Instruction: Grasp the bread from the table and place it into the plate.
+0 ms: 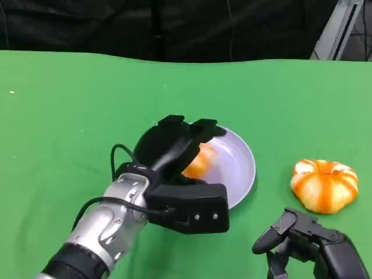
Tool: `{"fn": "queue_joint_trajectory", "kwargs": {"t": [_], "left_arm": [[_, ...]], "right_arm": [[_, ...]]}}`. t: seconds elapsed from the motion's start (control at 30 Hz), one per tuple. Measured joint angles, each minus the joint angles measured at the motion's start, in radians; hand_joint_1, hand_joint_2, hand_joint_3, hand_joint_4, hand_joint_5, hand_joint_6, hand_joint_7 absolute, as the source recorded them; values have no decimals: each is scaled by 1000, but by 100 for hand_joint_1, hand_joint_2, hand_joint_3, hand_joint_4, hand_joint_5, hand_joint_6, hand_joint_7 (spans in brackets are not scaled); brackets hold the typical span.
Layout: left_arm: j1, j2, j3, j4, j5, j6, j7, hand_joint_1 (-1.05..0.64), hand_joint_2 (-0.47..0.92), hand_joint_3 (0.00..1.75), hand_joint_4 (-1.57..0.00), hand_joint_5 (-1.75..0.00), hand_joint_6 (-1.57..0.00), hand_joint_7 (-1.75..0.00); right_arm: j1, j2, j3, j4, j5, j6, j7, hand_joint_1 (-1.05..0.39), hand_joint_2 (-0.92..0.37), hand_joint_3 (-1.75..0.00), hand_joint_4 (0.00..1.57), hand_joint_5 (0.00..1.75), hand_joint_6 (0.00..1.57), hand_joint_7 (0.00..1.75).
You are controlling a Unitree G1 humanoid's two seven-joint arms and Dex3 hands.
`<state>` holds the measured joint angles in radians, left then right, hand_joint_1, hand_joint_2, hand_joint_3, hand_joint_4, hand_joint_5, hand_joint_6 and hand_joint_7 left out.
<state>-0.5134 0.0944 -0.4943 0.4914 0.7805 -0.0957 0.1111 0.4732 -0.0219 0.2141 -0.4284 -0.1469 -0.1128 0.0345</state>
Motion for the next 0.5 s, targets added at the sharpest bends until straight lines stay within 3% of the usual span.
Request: {"fn": "queue_joint_trajectory", "kwargs": {"t": [0.27,0.5], "left_arm": [[5,19,-28,-44,8,65,-86,-90,92,62,0,0,0,0],[22,41,-35,-91,4,78,-132,-91,92,65,0,0,0,0]], "right_arm": [[0,1,0,-1,3,5,0,4,-47,-123,69,169,72,134],[0,1,0,-1,3,5,0,3,-47,-122,69,168,72,134]]}}
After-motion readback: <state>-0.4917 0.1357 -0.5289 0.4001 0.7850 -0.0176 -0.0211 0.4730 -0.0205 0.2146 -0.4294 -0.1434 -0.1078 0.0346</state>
